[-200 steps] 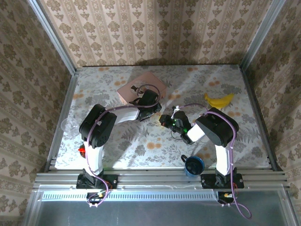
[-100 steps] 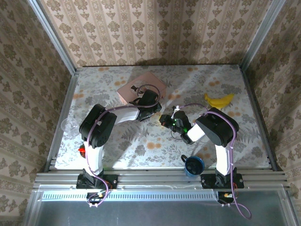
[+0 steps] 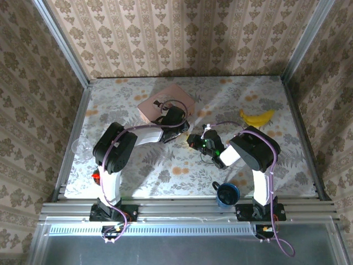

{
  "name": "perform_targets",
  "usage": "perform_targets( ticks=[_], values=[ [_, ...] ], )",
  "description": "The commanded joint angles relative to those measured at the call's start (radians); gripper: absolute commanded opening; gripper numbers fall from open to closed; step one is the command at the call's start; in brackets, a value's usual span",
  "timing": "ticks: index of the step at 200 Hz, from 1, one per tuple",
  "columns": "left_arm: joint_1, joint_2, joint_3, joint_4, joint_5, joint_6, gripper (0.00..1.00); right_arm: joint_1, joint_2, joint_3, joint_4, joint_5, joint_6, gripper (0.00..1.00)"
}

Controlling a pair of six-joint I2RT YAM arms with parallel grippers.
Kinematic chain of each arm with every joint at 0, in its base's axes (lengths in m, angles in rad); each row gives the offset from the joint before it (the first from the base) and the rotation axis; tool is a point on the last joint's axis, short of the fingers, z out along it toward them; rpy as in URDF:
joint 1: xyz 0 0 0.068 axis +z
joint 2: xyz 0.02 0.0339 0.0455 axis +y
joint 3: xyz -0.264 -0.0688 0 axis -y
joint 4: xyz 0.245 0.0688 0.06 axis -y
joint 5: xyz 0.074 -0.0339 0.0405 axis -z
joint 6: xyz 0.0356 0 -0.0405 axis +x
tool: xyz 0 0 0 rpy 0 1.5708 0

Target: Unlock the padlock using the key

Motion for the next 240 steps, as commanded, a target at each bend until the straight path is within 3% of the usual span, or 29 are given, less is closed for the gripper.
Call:
perform_targets(
  ticks=[1,240],
  values=[
    [-0.036,-0.004,-0.037,-0.018,0.095,-0.008,0.00,-0.006,0.009,0.031,-0.020,0.033,0.009,0.00],
    [-0.035,0.014,-0.030,-0.002,0.129,-0.017,0.00,-0.024,0.037,0.042,0.036,-0.002,0.022,0.00]
  ],
)
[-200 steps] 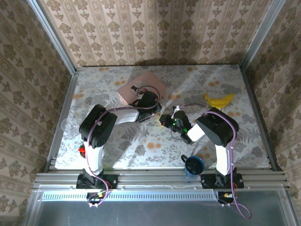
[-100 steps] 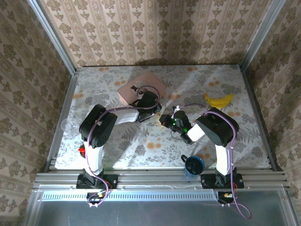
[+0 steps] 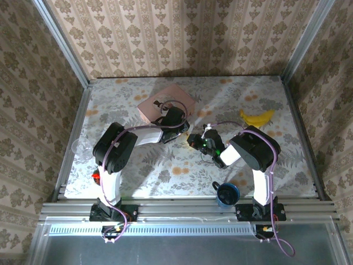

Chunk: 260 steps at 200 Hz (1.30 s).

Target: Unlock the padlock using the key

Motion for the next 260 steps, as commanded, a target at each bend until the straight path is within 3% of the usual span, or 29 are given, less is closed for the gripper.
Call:
perform_targets(
  ticks=[1,214,260],
  values=[
    [-0.035,0.014,-0.017,-0.029,0.127,-0.016,0.00,-0.013,0.035,0.039,0.034,0.023,-0.002,0.00],
    [-0.049,0.004,-0.050,-0.009,0.170,0.016,0.00,-0.102,0.004,0.080,0.026,-0.205,-0.113,0.00],
    [-0.069,-0.012,-0.097,0.077,0.152,0.032,0.00,-0.100,0.002,0.053,0.044,-0.198,-0.094,0.00]
  ],
)
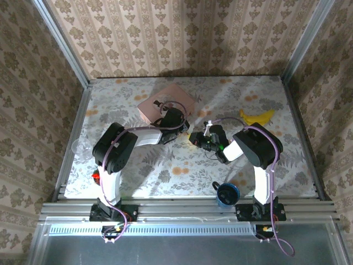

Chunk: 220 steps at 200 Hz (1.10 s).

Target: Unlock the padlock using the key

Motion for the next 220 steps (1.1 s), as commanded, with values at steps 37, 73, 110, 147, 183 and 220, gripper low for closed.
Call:
perform_targets(
  ticks=[37,73,110,147,183,220],
  values=[
    [-0.094,-0.013,-0.086,0.044,0.121,0.023,0.00,-0.003,-0.011,0.008,0.086,0.002,-0.014,0.00],
    [-0.105,-0.014,-0.116,0.081,0.109,0.003,0.00,0.002,-0.010,-0.024,0.100,0.013,-0.013,0.00],
    [-0.114,-0.009,-0.121,0.100,0.108,-0.004,0.00,0.002,-0.003,-0.053,0.132,0.015,-0.006,0.00],
    [-0.116,-0.005,-0.117,0.103,0.109,-0.009,0.00,0.002,-0.002,-0.070,0.153,0.016,-0.004,0.00],
    [-0.111,-0.004,-0.117,0.103,0.114,-0.014,0.00,0.002,-0.003,-0.073,0.155,0.018,-0.006,0.00],
    [-0.106,-0.001,-0.119,0.110,0.124,-0.028,0.00,0.002,-0.005,-0.074,0.157,0.022,-0.006,0.00]
  ],
)
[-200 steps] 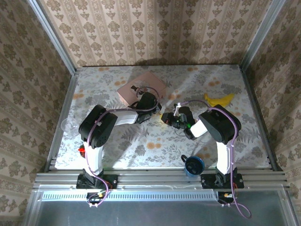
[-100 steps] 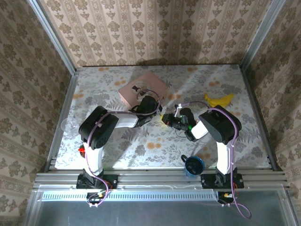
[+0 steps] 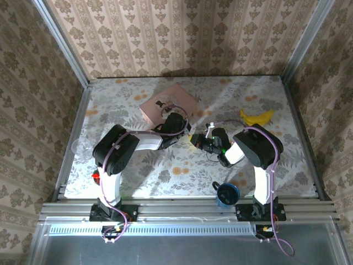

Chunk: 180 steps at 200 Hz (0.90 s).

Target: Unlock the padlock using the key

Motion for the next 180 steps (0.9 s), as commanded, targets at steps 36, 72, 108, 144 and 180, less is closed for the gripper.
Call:
perform_targets(
  ticks=[36,72,108,144,180],
  values=[
    [-0.059,0.010,-0.036,-0.044,0.179,-0.033,0.00,0.002,0.000,-0.003,0.054,0.025,-0.011,0.00],
    [-0.058,0.009,-0.033,-0.040,0.187,-0.036,0.00,-0.001,0.004,0.000,0.065,0.025,-0.007,0.00],
    [-0.056,0.010,-0.040,-0.032,0.187,-0.040,0.00,-0.006,0.003,0.001,0.072,0.022,-0.007,0.00],
    [-0.059,0.017,-0.035,-0.022,0.199,-0.042,0.00,-0.007,0.013,0.019,0.079,0.022,0.001,0.00],
    [-0.061,0.022,-0.033,-0.022,0.202,-0.045,0.00,-0.009,0.018,0.032,0.079,0.023,0.001,0.00]
  ],
)
